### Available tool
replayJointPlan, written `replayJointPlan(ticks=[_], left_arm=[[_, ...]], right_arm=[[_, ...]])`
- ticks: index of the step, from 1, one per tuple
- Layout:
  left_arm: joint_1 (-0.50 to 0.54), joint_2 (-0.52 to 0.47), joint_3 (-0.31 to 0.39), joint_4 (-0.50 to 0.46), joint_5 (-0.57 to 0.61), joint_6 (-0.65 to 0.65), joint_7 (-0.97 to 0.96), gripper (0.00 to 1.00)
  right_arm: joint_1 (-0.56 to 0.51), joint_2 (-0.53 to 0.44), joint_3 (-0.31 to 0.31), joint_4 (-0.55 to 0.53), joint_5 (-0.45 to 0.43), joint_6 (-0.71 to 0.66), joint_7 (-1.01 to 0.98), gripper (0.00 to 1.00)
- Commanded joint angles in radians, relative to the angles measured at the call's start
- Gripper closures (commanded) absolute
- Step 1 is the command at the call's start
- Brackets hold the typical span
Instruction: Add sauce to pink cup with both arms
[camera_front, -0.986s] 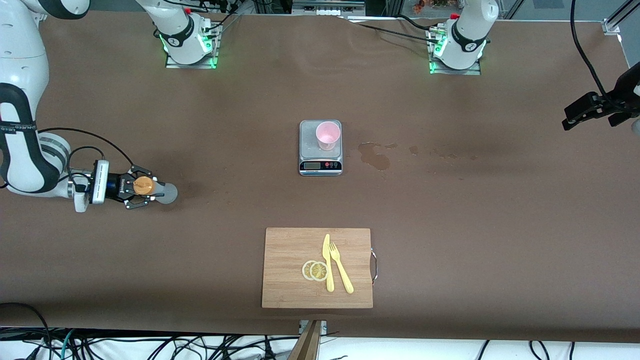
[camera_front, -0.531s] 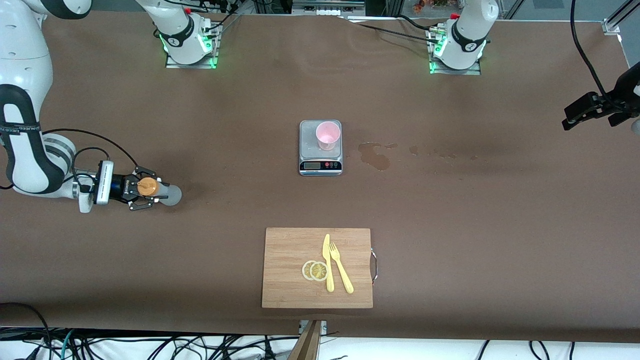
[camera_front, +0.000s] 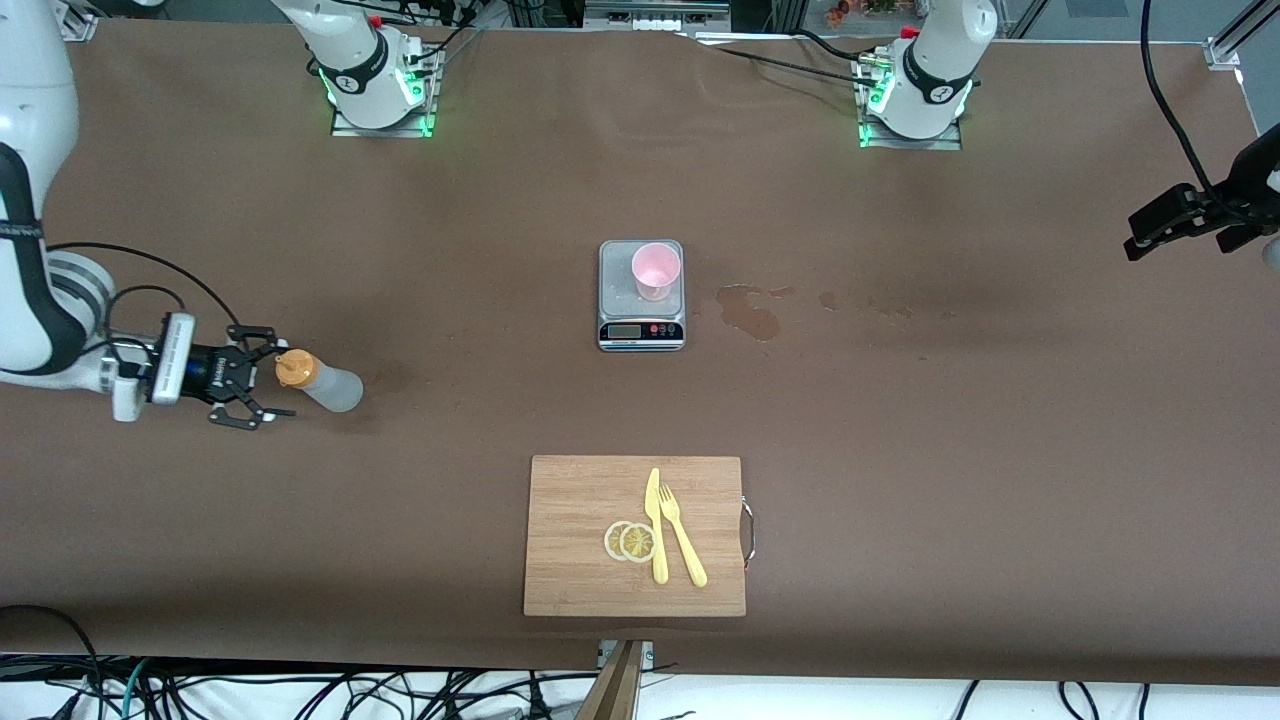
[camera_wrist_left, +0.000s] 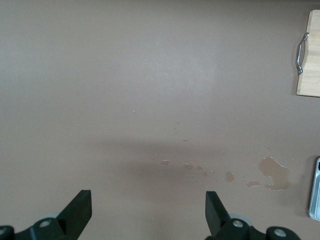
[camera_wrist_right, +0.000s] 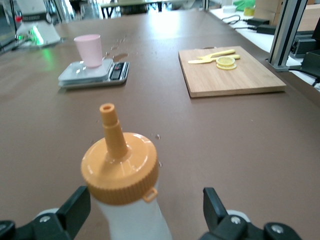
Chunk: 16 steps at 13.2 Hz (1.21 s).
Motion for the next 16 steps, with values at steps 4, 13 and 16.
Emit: replayJointPlan(ticks=[4,13,16], left_arm=[[0.003,0.007,-0.002,0.024,0.005,-0.02,0.022,0.0],[0.003,0.007,-0.001,0.024,0.004,-0.02,0.022,0.0],[0.005,0.007,-0.001,0.024,0.004,-0.02,0.023,0.0]], right_arm=[[-0.023,-0.242,-0.07,-0.035,-0.331,-0.024,0.158,0.0],[0.194,-0.604,-0.061,-0.033,-0.85,-0.016,1.082,0.0],[0.266,-0.655,-0.06,-0.032,-0.907,-0.013,1.438,0.0]])
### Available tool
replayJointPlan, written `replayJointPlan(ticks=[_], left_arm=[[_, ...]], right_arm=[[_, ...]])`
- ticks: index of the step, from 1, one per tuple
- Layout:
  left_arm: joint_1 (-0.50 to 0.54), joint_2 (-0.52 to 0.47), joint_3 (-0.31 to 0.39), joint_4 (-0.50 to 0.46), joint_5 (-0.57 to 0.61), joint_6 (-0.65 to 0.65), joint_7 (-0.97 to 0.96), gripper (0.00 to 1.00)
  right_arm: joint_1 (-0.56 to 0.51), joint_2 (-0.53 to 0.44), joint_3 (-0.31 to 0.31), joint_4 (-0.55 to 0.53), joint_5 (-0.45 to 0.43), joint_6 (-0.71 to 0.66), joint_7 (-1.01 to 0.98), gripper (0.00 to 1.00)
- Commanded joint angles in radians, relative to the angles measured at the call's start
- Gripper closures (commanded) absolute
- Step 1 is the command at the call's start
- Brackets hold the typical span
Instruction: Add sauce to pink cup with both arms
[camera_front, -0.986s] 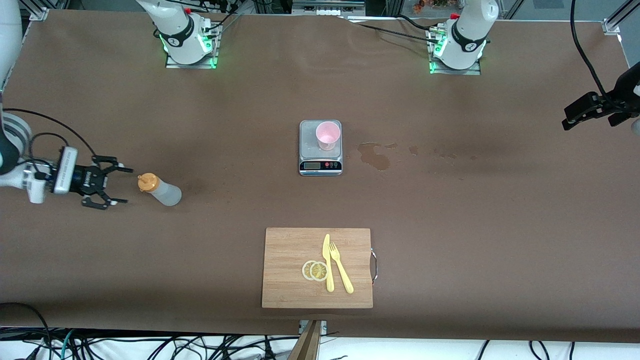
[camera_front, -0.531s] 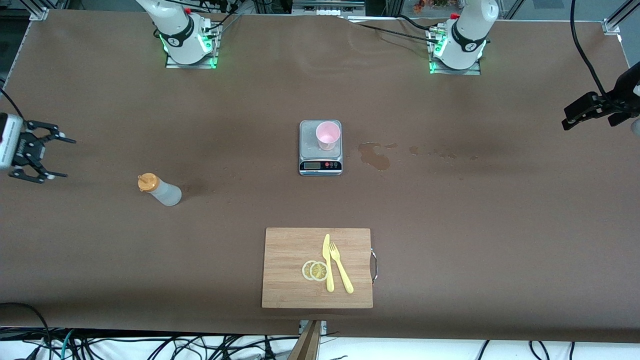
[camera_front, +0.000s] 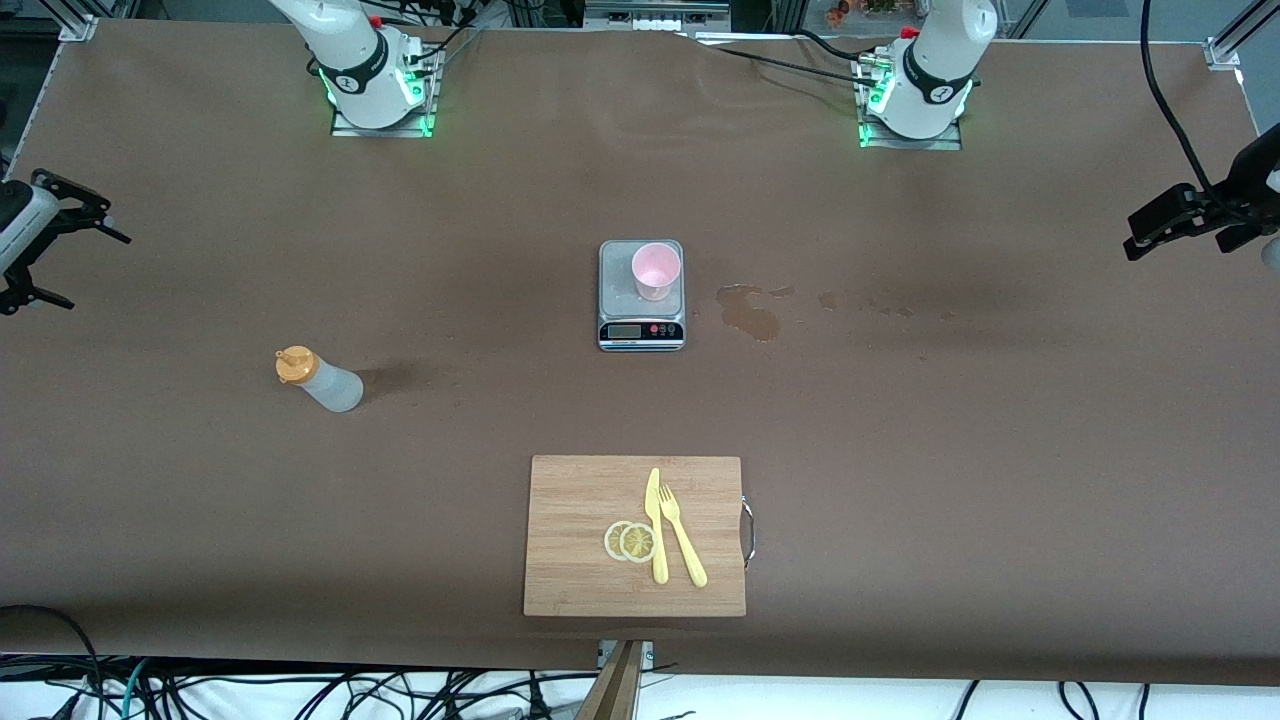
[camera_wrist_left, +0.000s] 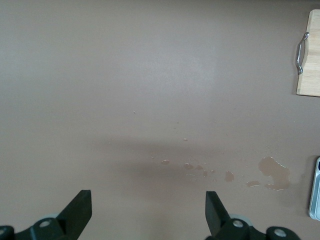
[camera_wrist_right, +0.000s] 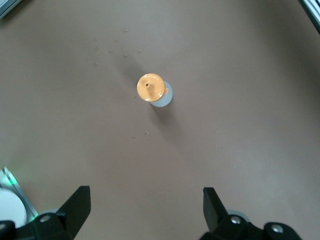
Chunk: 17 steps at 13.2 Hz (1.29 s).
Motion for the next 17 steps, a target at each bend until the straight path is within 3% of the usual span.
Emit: replayJointPlan(ticks=[1,7,17], left_arm=[[0.005,0.007,-0.002,0.024,0.004,-0.02,0.023,0.0],[0.005,0.007,-0.002,0.024,0.004,-0.02,0.023,0.0],[0.003,0.007,-0.002,0.024,0.004,-0.02,0.023,0.0]], right_arm=[[0.046,-0.059,-0.002,-0.028,-0.047,0.01,0.281,0.0],[0.094,-0.114,0.055,-0.025,-0.047,-0.038,0.912,0.0],[0.102,-0.104,0.07,0.012,-0.047,-0.061,0.931,0.0]])
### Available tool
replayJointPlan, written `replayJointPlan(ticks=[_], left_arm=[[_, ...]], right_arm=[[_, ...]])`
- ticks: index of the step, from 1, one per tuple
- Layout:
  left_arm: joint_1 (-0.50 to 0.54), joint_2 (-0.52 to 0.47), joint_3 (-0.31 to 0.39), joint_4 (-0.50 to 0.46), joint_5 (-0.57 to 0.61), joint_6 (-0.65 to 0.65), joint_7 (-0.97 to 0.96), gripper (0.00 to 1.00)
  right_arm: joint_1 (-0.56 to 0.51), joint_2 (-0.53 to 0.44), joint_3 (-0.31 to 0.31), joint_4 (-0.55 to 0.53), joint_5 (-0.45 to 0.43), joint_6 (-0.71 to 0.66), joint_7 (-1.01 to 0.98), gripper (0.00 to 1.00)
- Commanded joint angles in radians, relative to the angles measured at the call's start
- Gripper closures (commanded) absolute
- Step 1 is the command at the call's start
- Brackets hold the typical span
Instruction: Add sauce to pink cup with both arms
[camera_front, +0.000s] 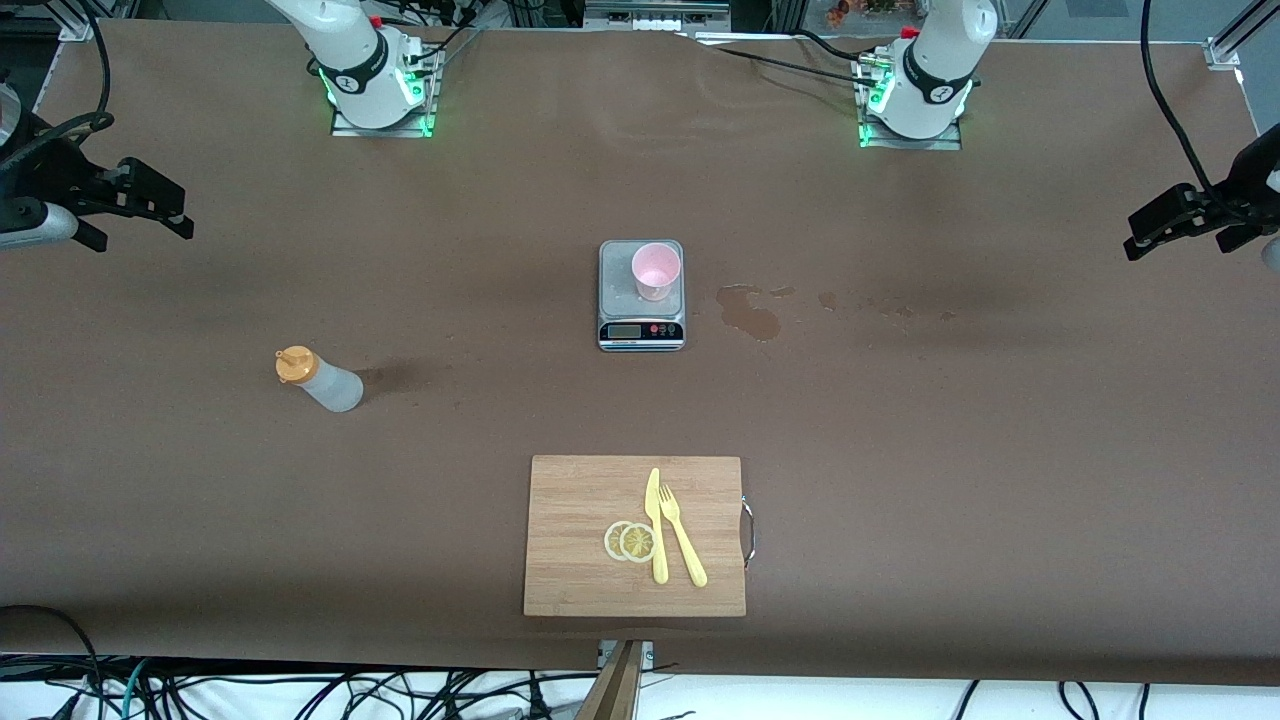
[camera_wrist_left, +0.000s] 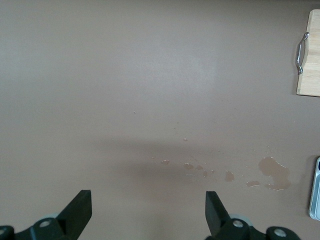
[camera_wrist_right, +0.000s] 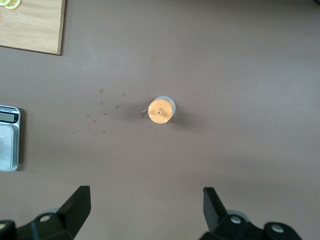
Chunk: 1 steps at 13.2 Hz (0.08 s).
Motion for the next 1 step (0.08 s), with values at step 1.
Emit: replayJointPlan(ticks=[1], left_arm=[[0.003,0.007,-0.002,0.024,0.004,-0.019,0.023,0.0]], right_arm=[[0.001,-0.011,0.006,0.008,-0.017,-0.02,0.019,0.0]])
